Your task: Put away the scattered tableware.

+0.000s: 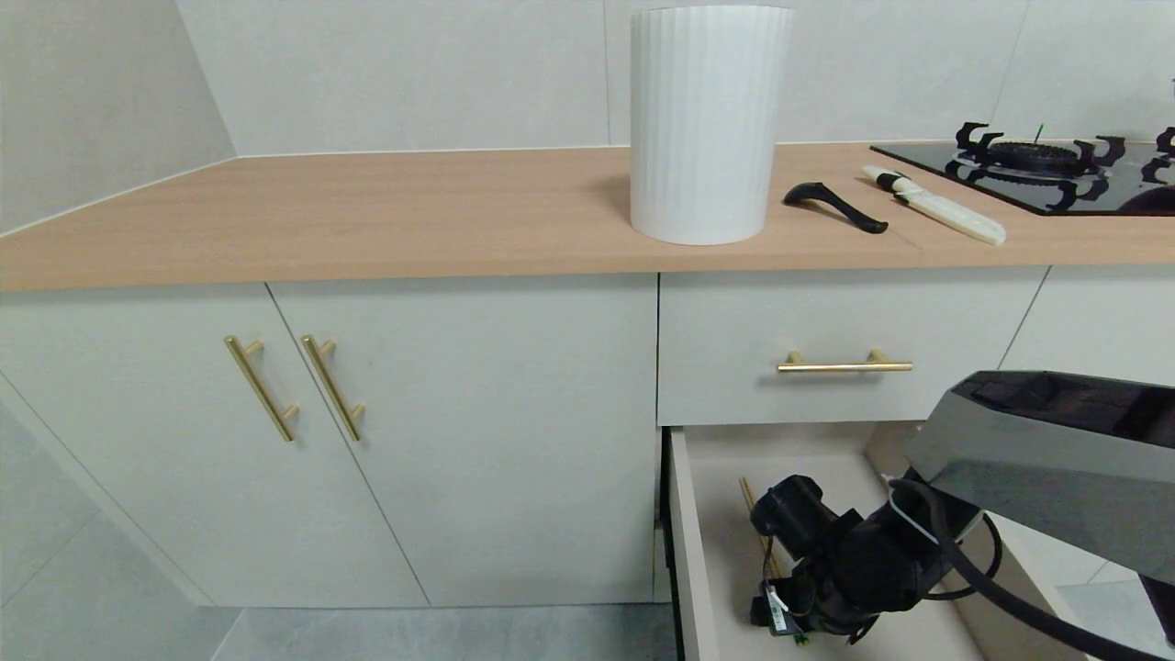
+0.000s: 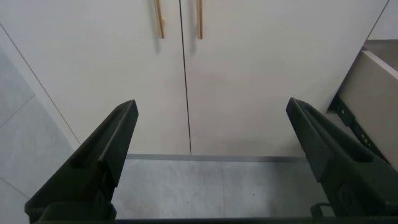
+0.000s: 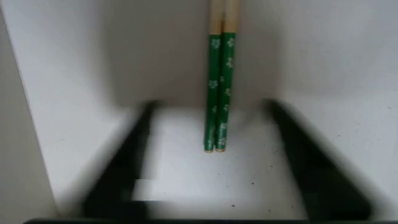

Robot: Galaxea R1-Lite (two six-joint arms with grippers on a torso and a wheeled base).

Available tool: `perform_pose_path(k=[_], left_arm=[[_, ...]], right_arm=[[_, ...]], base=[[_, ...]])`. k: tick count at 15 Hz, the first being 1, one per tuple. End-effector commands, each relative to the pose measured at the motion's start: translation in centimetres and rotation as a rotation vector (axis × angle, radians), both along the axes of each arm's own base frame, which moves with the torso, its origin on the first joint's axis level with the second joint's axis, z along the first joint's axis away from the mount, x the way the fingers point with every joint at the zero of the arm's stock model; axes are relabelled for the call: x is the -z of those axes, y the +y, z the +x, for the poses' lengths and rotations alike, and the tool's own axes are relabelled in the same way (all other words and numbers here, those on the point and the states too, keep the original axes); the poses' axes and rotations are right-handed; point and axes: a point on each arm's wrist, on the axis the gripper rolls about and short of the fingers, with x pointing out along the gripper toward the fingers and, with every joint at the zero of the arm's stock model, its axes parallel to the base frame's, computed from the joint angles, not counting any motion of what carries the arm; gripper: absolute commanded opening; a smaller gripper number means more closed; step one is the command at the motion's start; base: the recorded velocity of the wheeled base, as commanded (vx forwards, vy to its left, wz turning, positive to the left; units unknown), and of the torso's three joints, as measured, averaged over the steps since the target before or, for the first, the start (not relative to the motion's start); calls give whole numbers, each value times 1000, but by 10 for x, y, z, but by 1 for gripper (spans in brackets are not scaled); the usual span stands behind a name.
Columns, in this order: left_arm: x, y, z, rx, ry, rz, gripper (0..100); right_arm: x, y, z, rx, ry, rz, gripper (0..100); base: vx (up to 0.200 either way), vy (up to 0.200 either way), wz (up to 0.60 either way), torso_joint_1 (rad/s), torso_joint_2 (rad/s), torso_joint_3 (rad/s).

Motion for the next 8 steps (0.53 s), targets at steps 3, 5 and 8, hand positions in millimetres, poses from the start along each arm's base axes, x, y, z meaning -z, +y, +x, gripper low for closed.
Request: perform_pose_path(k=[3,5,8], left_arm=[[0,0,0,-1,1,0,100],[0,0,0,-1,1,0,100],[0,0,0,-1,1,0,100]], right_arm=[[-6,-1,-2,0,-4,4,100],[-27,-3,-6,-4,-42,30,100],[-90,-11,-19,-15,-182,112,100]], base=[[0,0,0,0,0,0],[0,0,0,0,0,0],[0,0,0,0,0,0]])
